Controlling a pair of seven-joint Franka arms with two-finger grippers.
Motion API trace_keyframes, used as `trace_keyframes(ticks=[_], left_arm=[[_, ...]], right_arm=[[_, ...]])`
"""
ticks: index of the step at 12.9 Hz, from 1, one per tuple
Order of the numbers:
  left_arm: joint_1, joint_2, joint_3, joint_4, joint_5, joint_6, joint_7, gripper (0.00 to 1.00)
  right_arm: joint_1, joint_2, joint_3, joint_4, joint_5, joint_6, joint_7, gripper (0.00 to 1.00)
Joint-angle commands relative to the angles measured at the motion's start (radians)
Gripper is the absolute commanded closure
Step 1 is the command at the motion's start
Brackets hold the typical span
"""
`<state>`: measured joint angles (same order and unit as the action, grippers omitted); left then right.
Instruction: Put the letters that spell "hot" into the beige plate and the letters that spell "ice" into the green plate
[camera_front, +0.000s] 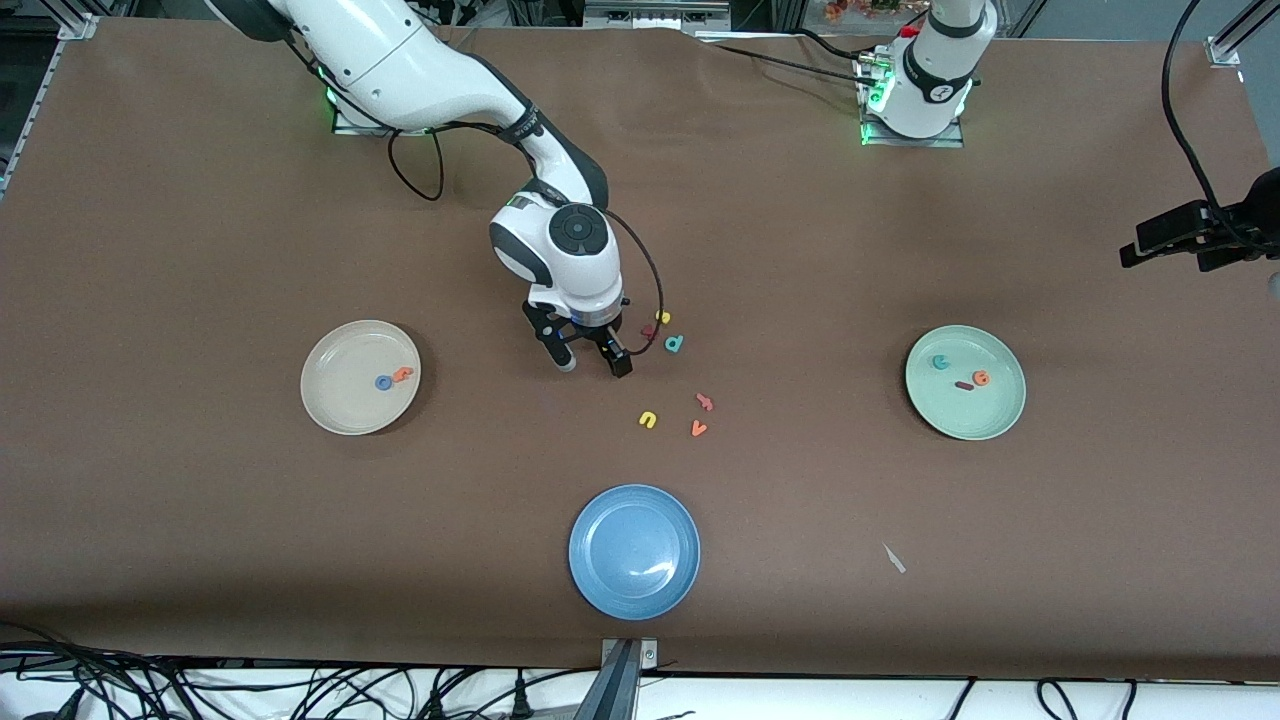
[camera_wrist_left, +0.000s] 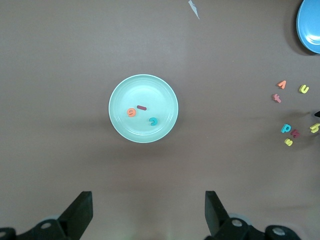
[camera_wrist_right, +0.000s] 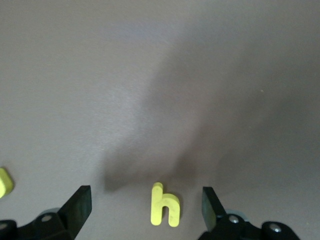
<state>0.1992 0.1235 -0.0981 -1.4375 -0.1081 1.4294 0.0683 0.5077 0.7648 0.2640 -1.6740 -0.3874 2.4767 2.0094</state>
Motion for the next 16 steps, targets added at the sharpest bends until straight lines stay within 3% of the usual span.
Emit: trace_keyframes(ticks=[1, 5, 7, 12, 16], left_arm=[[-0.001, -0.018, 0.008, -0.02, -0.032, -0.007, 0.016, 0.01], [0.0, -0.012, 0.008, -0.012, -0.032, -0.004, 0.027, 0.0], [0.0, -0.01, 0.008, -0.009, -0.032, -0.004, 0.021, 0.0], [-0.003, -0.004, 0.008, -0.009, -0.032, -0.004, 0.016, 0.0], [-0.006, -0.004, 0.008, -0.009, -0.032, -0.004, 0.013, 0.0]], right_arm=[[0.034, 0.034, -0.006, 0.03, -0.001, -0.019, 0.063, 0.04], [0.051, 0.044, -0.005, 0.027, -0.007, -0.019, 0.098, 0.04], [0.049, 0.044, -0.005, 0.025, -0.014, -0.019, 0.097, 0.11], [0.043, 0.042, -0.006, 0.025, -0.03, -0.019, 0.075, 0.13], [0.043, 0.042, -0.006, 0.023, -0.044, -0.019, 0.077, 0.39]])
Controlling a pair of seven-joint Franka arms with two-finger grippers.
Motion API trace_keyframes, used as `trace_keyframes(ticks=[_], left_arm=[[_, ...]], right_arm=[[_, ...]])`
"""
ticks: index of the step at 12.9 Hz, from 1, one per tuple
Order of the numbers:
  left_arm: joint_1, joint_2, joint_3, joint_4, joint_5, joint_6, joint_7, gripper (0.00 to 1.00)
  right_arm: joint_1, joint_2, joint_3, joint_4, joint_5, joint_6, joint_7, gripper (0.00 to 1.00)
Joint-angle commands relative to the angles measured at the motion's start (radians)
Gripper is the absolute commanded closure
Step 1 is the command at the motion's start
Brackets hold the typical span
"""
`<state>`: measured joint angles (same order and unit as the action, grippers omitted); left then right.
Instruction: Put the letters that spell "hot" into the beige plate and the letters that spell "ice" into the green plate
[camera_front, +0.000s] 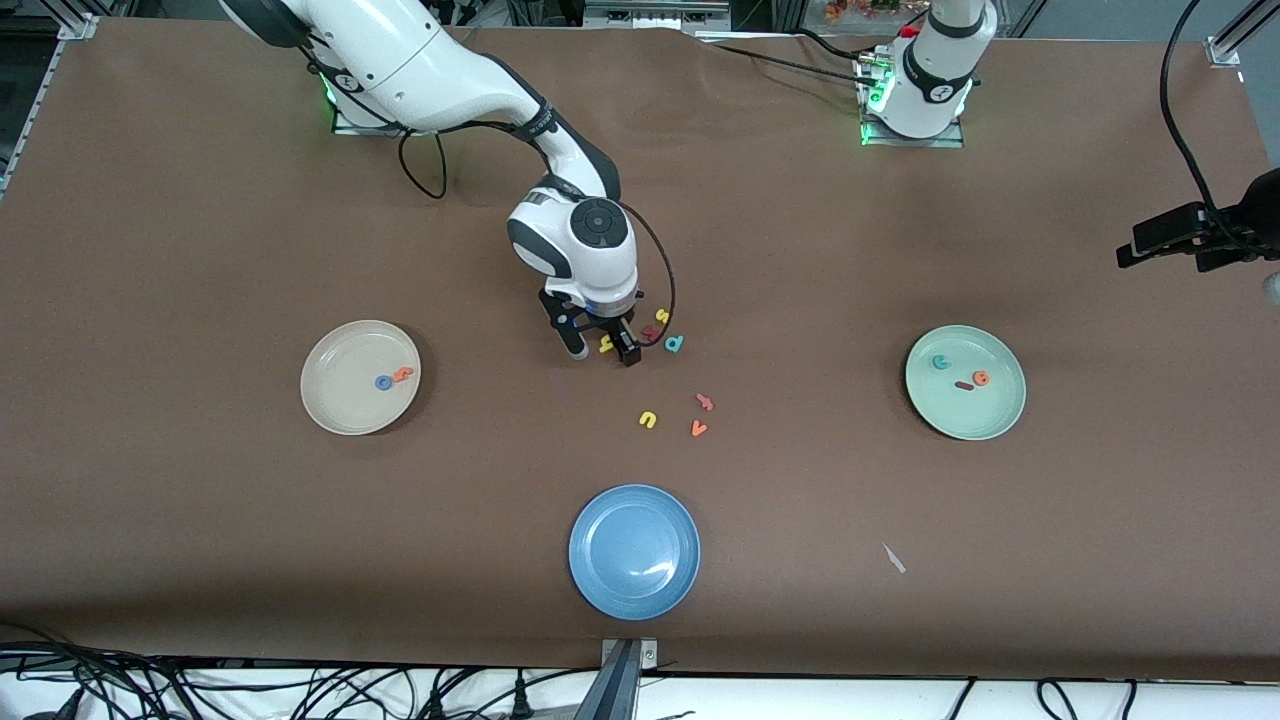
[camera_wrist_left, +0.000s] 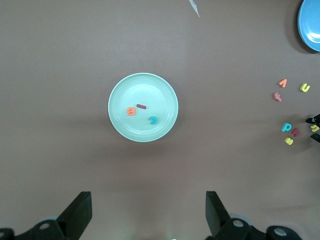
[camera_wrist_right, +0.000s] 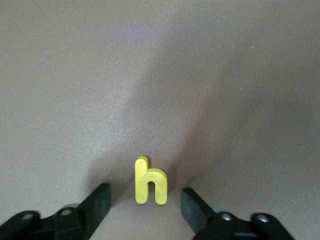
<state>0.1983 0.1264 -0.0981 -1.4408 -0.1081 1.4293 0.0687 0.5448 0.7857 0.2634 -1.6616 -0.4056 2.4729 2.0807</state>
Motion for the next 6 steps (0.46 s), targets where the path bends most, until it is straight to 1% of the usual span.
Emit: trace_keyframes(ticks=[1, 3, 6], left_arm=[[-0.007, -0.007, 0.008, -0.004, -0.031, -0.004, -0.001, 0.0], [-0.011, -0.007, 0.006, -0.004, -0.03, -0.003, -0.013, 0.0], [-0.013, -0.007, 0.006, -0.003, -0.03, -0.001, -0.014, 0.0]], right_arm=[[0.006, 0.021, -0.007, 0.01, -0.028, -0.016, 0.005, 0.4], [0.003, 0.021, -0.007, 0.01, -0.056, -0.017, 0.005, 0.43], [0.001, 0.02, -0.009, 0.008, -0.056, -0.017, 0.005, 0.48]])
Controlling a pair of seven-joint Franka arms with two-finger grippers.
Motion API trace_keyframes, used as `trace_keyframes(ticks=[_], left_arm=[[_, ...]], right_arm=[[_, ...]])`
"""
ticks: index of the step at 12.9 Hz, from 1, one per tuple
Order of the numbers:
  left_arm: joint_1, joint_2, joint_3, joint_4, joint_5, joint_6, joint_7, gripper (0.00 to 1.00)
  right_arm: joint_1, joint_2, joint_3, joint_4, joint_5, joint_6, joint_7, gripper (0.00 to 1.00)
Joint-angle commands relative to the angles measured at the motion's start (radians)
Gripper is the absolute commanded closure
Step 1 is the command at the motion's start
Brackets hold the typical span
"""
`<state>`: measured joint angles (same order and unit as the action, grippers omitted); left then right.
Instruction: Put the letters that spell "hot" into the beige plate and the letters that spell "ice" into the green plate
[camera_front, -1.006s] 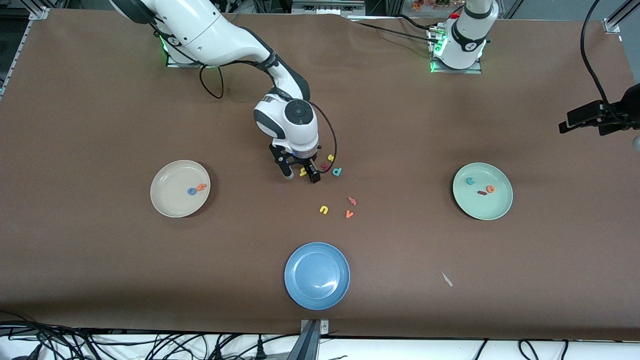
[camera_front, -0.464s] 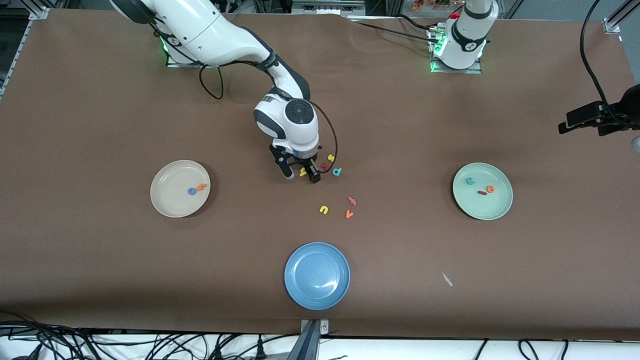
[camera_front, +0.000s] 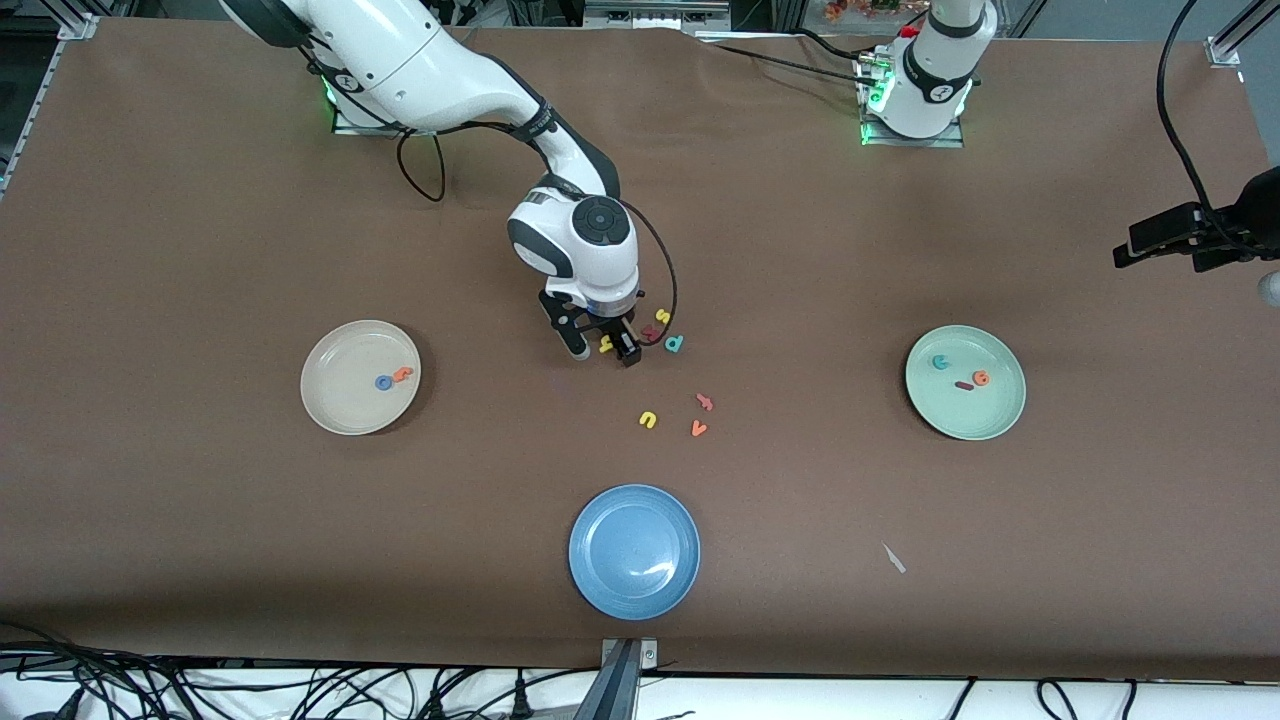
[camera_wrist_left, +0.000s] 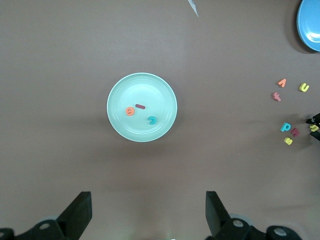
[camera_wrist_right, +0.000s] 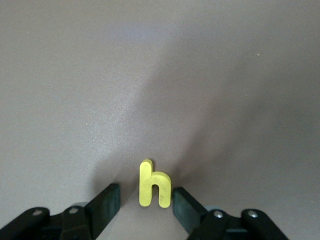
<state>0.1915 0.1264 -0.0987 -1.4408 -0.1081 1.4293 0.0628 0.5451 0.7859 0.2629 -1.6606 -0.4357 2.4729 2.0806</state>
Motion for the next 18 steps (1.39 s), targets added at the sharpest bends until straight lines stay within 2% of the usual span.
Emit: trace_keyframes(ticks=[1, 2, 4, 6, 8, 18], left_arm=[[-0.006, -0.007, 0.007, -0.003, -0.03, -0.001, -0.008, 0.0], [-0.006, -0.007, 0.007, -0.003, -0.03, -0.001, -0.008, 0.0], [-0.006, -0.007, 0.007, -0.003, -0.03, -0.001, -0.008, 0.0], [-0.006, -0.007, 0.007, -0.003, -0.03, -0.001, -0.008, 0.0], [-0.006, -0.007, 0.007, -0.004, -0.03, -0.001, -0.008, 0.0], [-0.006, -0.004, 0.007, -0.004, -0.03, -0.001, -0.008, 0.0]], right_arm=[[0.001, 0.018, -0.01, 0.005, -0.028, -0.017, 0.006, 0.49], [0.001, 0.018, -0.014, 0.005, -0.029, -0.017, 0.006, 0.5], [0.003, 0.015, -0.014, -0.001, -0.04, -0.017, 0.006, 0.57], [0.001, 0.013, -0.014, -0.002, -0.04, -0.017, 0.006, 0.7], [0.001, 0.012, -0.014, -0.002, -0.04, -0.017, 0.006, 0.79], [-0.027, -0.043, -0.007, -0.025, -0.044, -0.023, -0.017, 0.83]])
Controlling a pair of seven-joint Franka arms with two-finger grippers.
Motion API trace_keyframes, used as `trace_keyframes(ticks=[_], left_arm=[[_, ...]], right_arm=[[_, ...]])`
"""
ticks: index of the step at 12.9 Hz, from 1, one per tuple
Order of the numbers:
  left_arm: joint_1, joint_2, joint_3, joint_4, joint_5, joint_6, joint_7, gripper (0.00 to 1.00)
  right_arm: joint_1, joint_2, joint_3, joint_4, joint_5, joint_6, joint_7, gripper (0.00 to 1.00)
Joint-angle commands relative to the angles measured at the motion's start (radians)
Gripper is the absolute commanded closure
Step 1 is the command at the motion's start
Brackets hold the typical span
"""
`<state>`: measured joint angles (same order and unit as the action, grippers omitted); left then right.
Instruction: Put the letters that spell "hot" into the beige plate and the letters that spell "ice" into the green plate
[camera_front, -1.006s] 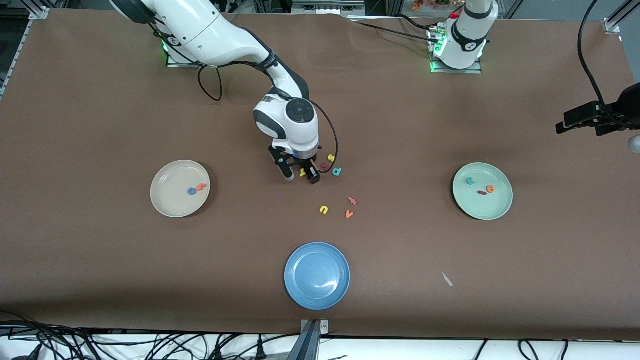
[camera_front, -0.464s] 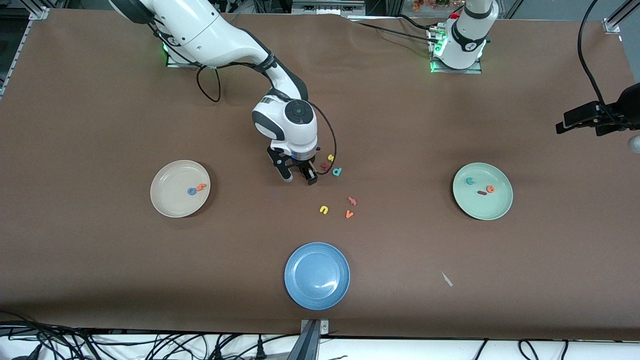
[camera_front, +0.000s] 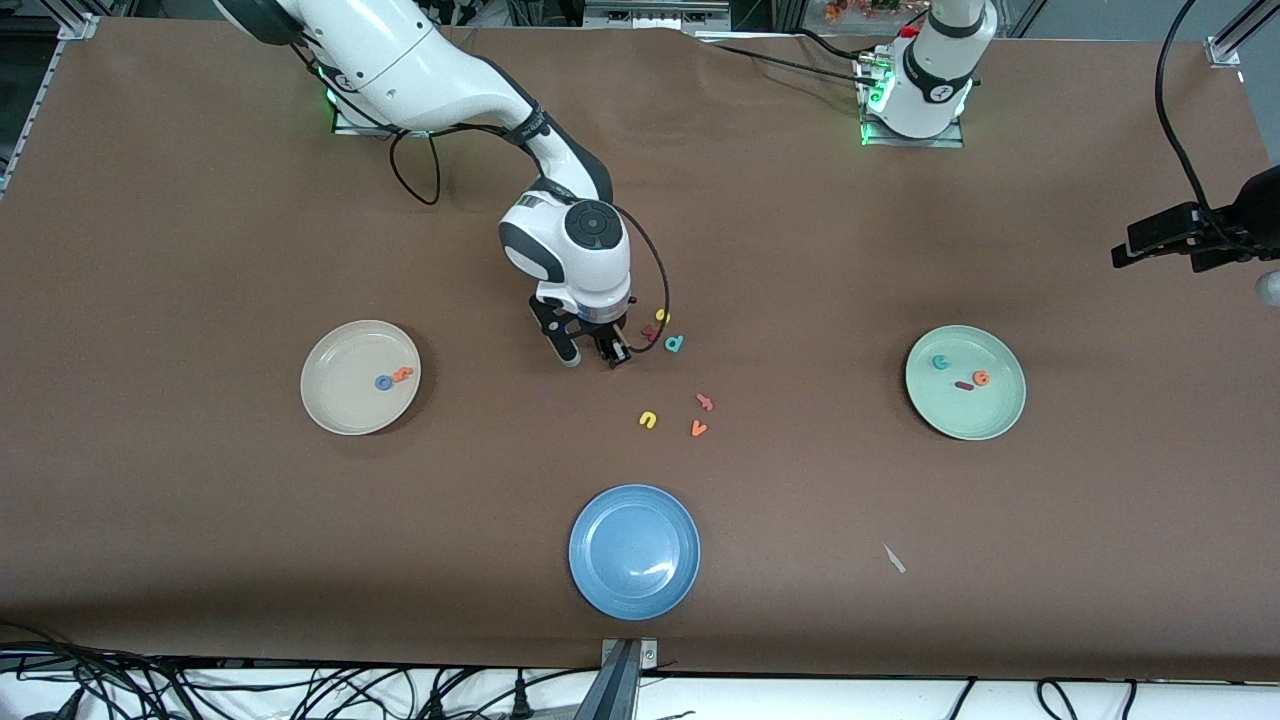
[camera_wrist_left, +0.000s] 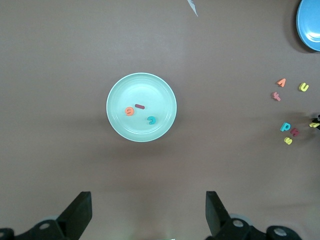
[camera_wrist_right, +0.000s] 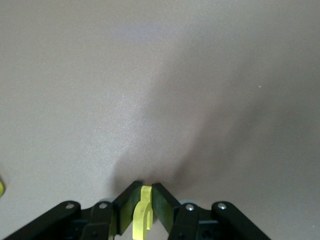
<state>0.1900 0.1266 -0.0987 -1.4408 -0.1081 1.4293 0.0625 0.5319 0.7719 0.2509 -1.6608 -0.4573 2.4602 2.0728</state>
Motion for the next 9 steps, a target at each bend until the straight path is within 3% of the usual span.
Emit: trace_keyframes(ticks=[1, 9], left_arm=[[-0.004, -0.004, 0.007, -0.004, -0.03, -0.001, -0.007, 0.0], [-0.003, -0.002, 0.007, -0.006, -0.03, -0.001, -0.006, 0.0]], right_arm=[[-0.038, -0.063, 0.017, -0.052, -0.023, -0.01, -0.029, 0.83], [-0.347, -0.31, 0.18, -0.296, -0.021, -0.01, -0.363, 0.83]])
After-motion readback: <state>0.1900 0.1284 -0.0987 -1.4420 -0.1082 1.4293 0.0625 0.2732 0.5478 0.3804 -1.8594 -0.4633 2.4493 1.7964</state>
